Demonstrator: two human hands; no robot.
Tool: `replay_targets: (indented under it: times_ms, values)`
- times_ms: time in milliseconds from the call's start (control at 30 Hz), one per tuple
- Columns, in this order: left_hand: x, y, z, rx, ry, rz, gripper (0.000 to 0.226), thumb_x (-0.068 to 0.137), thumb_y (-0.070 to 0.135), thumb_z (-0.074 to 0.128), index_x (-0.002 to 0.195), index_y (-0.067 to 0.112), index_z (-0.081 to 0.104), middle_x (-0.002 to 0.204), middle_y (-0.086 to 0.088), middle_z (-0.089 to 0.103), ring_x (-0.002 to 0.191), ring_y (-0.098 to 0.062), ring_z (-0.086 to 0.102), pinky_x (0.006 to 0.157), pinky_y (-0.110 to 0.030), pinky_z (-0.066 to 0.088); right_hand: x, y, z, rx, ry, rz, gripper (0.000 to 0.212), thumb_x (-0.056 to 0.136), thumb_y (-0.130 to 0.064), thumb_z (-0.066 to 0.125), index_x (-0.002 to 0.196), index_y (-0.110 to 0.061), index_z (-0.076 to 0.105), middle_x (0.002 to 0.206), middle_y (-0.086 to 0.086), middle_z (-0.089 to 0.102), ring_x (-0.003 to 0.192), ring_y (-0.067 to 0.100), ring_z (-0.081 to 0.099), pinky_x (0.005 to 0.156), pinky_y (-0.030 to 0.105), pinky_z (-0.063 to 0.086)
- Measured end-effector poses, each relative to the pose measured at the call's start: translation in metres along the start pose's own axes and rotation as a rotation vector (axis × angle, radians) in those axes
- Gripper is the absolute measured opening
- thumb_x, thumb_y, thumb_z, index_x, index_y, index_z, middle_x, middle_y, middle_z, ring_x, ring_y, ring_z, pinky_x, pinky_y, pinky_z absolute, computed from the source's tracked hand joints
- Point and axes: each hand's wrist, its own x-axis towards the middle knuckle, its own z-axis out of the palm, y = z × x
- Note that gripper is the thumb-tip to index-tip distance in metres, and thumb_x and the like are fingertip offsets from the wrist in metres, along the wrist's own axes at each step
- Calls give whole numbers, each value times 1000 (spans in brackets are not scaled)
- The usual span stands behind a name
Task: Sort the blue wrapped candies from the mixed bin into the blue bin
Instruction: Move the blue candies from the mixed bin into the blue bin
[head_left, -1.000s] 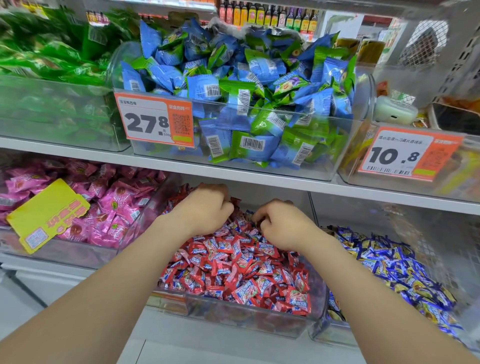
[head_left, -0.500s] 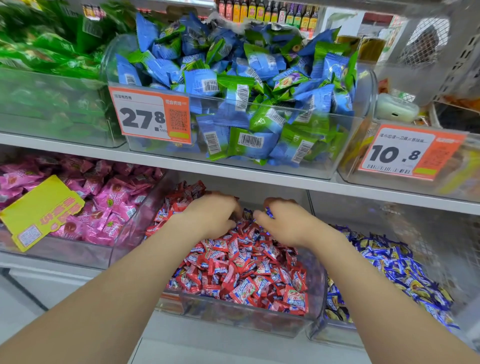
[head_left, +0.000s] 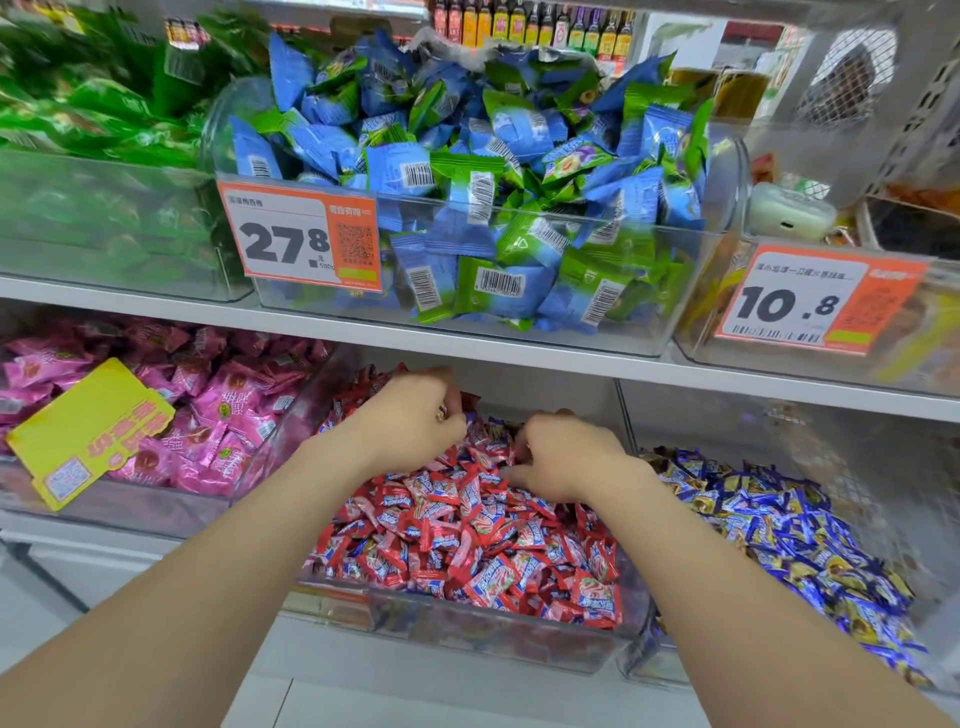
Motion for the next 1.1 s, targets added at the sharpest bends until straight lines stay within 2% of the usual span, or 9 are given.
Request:
replay_targets:
  times_ms: [100,200,333,567,633,767,900,1000,1100]
  values:
    - [-4,-1,-3,-32,42,-17,6,95,25,60,97,19,61,89,-3,68,80,-20,61,70,-35,46,8,-4,3,94,19,27,29,88,-48,75,99,-22,68,105,4,67,94,28,67,86,40,60]
    - [2,1,0,18,63,-55,19,94,35,54,92,20,65,88,-4,70,84,-27,64,79,-39,55,13,-2,0,174,44,56,20,84,-35,72,83,-18,61,92,6,64,82,29,66,69,32,53]
    - [19,13,7,118,55,-118,37,90,56,58,81,20,56,89,-3,65,84,-27,62,78,-37,57,11,6,3,156,53,80,20,85,-33,68,101,-22,66,103,4,65,91,28,67,78,37,60]
    - [55,31,33,65,5,-99,10,87,33,71,94,32,65,109,-2,69,102,-29,67,90,-40,58,21,6,13,168,-86,25,37,90,-53,71,98,-18,77,96,3,73,89,26,69,84,38,61]
    - [62,26,44,143,-46,-91,19,87,24,69,105,29,70,113,-5,69,104,-32,68,88,-42,59,22,6,9,222,-90,1,27,86,-44,76,92,-18,79,94,2,75,86,23,69,81,35,61]
    - [67,14,60,339,-101,-59,21,92,28,67,110,19,69,109,-9,57,99,-38,66,80,-44,59,16,7,-2,326,-49,6,13,75,-23,74,78,-11,77,72,0,71,62,17,60,57,28,55]
    - [65,15,56,289,-66,-66,3,88,23,70,91,21,71,109,-9,62,96,-38,68,81,-45,61,7,13,-9,403,110,-6,26,74,-28,65,80,-3,72,69,9,64,60,21,54,53,36,53]
    - [59,17,44,163,-52,-75,17,91,28,69,76,24,61,105,-9,69,97,-35,67,82,-39,58,-13,12,-17,525,179,-42,26,84,-22,64,80,3,64,66,16,52,58,28,42,50,37,45]
    - [42,23,25,-5,-16,-107,27,89,35,73,70,21,59,84,-4,67,86,-29,65,67,-30,45,-39,14,-25,725,120,-50,15,92,-18,68,85,-5,74,61,-1,64,44,9,48,42,21,39]
